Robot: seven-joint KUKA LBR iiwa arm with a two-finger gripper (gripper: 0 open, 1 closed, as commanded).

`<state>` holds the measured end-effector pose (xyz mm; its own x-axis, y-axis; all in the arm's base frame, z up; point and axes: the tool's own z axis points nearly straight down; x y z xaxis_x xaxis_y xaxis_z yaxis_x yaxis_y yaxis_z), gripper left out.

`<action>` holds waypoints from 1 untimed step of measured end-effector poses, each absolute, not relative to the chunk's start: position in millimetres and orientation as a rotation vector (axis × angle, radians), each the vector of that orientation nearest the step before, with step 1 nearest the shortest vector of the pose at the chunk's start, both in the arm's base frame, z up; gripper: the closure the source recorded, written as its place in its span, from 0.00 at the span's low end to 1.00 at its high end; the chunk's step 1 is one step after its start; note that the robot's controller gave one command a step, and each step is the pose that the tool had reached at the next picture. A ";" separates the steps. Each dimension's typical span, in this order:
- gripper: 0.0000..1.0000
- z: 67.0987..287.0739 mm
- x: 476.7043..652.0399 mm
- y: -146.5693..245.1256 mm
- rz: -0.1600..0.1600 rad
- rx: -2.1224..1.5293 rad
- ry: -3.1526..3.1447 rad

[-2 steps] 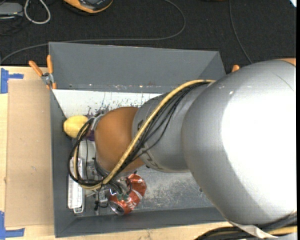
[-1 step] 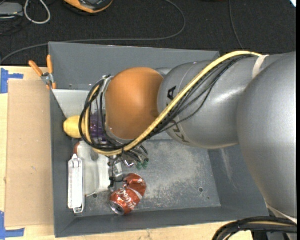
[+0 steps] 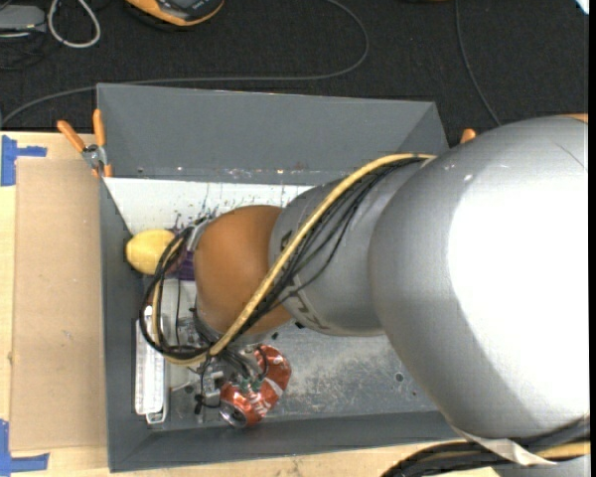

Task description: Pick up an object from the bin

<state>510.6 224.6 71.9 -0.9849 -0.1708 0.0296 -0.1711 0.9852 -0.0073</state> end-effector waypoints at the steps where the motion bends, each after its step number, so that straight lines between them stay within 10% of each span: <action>1: 0.00 59.7 507.8 225.1 0.017 0.341 -3.092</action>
Offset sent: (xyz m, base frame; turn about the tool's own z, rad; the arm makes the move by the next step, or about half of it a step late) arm 0.0244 0.0207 -0.0019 -0.0012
